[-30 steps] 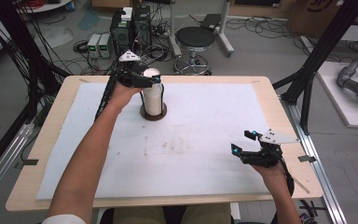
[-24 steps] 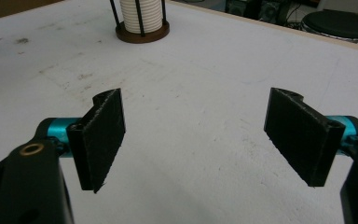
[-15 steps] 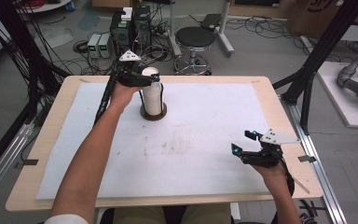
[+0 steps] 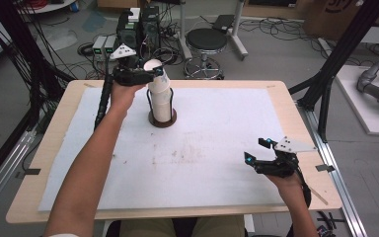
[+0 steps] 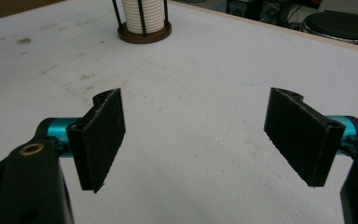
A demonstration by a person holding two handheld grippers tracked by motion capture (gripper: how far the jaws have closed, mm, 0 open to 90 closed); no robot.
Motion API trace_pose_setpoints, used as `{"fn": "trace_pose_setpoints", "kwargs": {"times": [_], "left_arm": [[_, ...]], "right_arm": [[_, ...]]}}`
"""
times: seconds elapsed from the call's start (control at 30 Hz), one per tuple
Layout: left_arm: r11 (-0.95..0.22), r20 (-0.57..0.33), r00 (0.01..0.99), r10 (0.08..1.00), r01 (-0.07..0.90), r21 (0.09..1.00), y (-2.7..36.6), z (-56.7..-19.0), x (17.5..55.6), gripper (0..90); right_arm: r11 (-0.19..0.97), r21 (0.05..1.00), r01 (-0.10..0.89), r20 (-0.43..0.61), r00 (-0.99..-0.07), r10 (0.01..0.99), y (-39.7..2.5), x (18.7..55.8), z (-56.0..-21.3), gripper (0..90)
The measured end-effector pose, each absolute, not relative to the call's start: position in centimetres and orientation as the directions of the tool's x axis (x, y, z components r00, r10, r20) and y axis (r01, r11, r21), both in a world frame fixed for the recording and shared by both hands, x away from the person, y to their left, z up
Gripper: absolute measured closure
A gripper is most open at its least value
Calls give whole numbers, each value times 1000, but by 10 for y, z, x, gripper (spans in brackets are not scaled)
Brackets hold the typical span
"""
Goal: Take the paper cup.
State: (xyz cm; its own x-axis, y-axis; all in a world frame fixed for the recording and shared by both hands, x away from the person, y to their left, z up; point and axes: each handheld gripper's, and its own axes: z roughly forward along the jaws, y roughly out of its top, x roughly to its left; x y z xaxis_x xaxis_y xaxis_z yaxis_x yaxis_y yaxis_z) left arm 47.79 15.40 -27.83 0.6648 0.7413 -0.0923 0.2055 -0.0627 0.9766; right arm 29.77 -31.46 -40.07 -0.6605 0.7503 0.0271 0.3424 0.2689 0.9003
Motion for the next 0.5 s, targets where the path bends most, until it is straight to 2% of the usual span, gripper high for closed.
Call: {"fn": "trace_pose_setpoints", "kwargs": {"times": [0.23,0.5], "left_arm": [[-25,-75,684,725,135,991,161,-247,461,375],[-24,-44,693,720,88,996,172,-227,434,376]], "right_arm": [[268,901,340,26,-659,751,-313,297,-399,207],[267,904,332,21,-661,750,-312,295,-397,207]]}}
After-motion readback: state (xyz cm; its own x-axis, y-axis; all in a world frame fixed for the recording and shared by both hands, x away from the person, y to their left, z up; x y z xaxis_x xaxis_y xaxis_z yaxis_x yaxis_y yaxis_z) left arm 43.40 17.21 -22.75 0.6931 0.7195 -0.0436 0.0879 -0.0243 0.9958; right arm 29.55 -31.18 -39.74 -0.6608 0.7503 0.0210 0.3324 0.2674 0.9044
